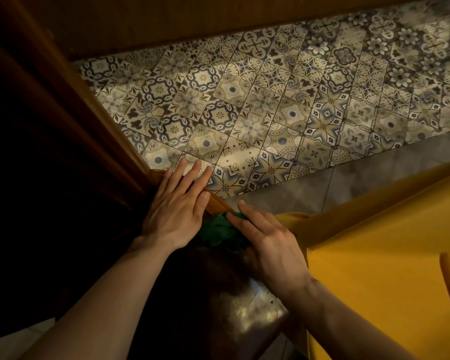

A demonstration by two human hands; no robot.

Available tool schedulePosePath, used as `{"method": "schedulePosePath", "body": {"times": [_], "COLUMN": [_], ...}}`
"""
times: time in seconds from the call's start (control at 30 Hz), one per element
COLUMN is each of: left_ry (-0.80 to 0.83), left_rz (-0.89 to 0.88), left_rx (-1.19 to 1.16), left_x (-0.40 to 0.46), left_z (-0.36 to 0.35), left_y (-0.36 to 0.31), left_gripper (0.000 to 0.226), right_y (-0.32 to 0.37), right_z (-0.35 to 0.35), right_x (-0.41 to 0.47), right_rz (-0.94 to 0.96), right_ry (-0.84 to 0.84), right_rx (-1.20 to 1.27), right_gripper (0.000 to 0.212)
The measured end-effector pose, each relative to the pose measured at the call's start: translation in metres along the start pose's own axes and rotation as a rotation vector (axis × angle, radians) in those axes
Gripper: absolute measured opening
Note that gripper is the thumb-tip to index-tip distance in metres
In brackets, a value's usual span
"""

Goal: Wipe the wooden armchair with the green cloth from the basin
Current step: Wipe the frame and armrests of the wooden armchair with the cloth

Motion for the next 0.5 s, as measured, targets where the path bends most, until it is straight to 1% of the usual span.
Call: {"method": "schedulePosePath", "body": {"times": [0.13, 0.37, 0.5], "left_ry": [0.029, 0.064, 0.119], "left_rz": [0.003, 0.011, 0.033], "left_rx": [-0.057, -0.106, -0.134], "left_x": [-0.001, 0.001, 0.001], "left_z": [0.0, 0.005, 0.008], "left_y": [-0.001, 0.0, -0.001], "left_gripper": [0.056, 0.058, 0.068], "right_y": [0.004, 0.007, 0.0], "right_z": [-0.001, -0.005, 0.018], "right_x": [0.018, 0.039, 0.029], "right_rz": [-0.045, -0.054, -0.163], "right_ry": [-0.021, -0.019, -0.109], "right_rx": [-0.036, -0.183, -0.205], "right_gripper": [0.061, 0.051, 0.048]}}
Point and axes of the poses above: each hand's wrist, its own x-axis towards the middle knuckle, its own z-axis out of the back of the hand, y = z × x, the point moved 6 cm from there along x, towards the middle knuckle, and after that the axes turned 13 degrees about z, right-handed, at the moved point
